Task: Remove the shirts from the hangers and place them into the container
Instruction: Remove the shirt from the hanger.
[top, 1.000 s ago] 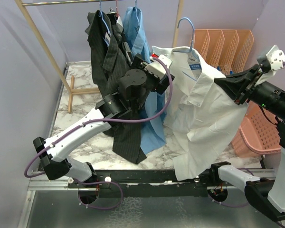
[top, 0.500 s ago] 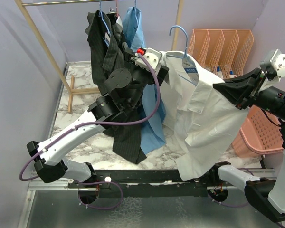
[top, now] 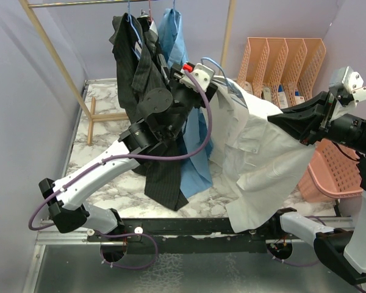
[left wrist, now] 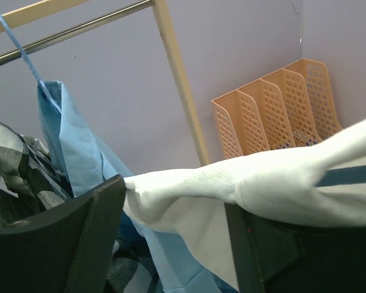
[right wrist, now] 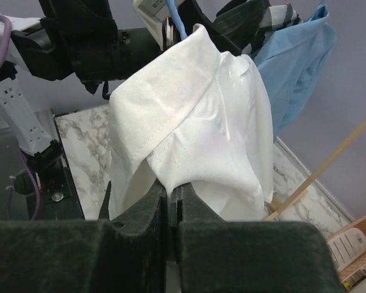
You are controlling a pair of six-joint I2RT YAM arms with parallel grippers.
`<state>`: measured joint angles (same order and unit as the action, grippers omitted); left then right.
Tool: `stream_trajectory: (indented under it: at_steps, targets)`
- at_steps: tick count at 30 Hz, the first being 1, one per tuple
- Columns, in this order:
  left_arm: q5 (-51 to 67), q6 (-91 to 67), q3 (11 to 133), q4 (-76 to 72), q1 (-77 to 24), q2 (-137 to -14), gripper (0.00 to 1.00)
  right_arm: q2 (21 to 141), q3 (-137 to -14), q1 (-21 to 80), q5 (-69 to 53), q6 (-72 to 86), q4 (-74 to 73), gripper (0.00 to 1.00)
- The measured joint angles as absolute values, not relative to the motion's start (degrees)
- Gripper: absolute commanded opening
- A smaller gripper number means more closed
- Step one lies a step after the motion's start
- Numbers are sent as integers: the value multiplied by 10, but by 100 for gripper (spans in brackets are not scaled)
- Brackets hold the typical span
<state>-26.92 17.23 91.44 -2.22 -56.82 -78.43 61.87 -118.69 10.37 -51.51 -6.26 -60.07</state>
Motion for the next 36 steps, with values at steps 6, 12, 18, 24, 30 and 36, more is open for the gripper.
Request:
stream_trajectory:
  at_steps: [6,12,18,24,30,36]
  targets:
    - [-268,194,894,-63,-566,-796,0,618,-1181,104,-514,-63,-612,1]
    - [-269,201,870,-87,-567,-796,0,619,-1173,104,-503,-63,-613,1]
    - [-266,198,872,-80,-567,-796,7,620,-1173,104,-486,-62,-613,1]
    - [-243,192,865,-85,-565,-789,39,626,-1173,104,-486,-55,-609,1]
    - [-216,190,834,-107,-564,-771,37,628,-1173,104,-497,-45,-608,1]
    - [-199,189,808,-151,-562,-769,21,636,-1169,104,-541,-23,-602,1]
